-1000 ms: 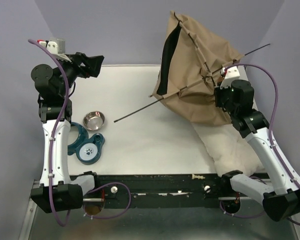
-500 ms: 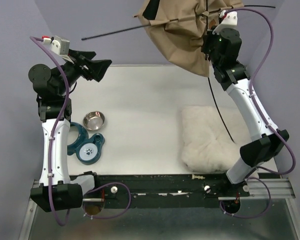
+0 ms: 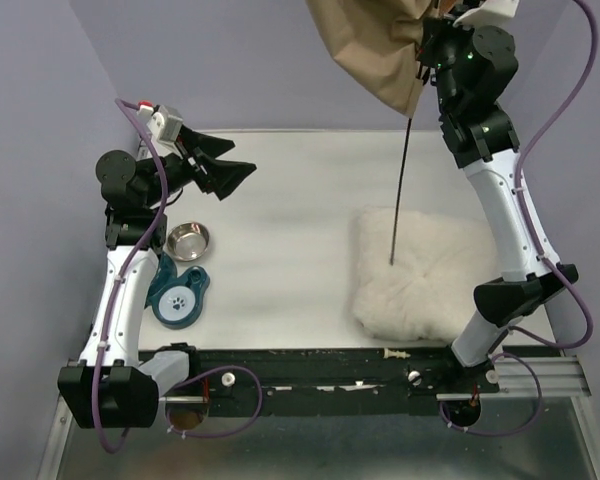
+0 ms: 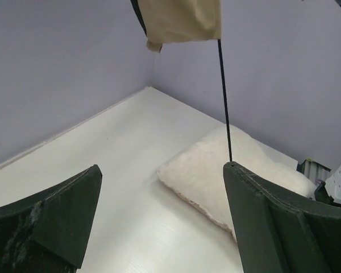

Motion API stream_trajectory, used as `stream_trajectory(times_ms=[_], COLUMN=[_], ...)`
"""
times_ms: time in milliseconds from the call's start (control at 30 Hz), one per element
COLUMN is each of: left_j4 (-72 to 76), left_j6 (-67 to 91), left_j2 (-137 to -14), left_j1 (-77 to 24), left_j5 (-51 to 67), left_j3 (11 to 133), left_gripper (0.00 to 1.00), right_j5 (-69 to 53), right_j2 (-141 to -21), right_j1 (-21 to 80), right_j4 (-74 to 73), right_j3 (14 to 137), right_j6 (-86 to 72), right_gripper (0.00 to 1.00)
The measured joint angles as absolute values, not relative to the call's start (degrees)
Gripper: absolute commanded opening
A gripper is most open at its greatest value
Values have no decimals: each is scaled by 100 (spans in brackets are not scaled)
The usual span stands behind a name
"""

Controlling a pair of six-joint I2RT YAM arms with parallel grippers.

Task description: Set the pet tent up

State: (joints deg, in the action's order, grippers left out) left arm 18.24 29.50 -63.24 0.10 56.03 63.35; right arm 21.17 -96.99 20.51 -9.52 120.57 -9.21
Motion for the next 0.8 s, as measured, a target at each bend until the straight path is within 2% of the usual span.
stream_trajectory(times_ms=[133, 333, 533, 633, 800], left_j4=[2016, 2147, 1896, 1343, 3], left_j6=[2969, 3120, 3175, 2899, 1984], left_j2=[-6464, -6860, -6882, -6700, -6479], left_j1=[14, -75, -423, -738, -1402], left_j5=[5557, 5610, 6086, 6243, 6163], left_j3=[6449, 6836, 6768, 6462, 5758], left_gripper=[99, 96, 95, 94, 87], right_j5=[2200, 2477, 2738, 2768, 2814], right_j2=[-9891, -9859, -9727, -9727, -9714], right_j1=[2099, 2370, 2810, 2904, 2930], right_j4=[-967, -690, -670, -967, -1474], right_j3=[13082, 13286, 12339, 11843, 11290], right_j6=[-1238, -1619, -1697, -1846, -2132], right_gripper=[1, 1, 1, 1, 1])
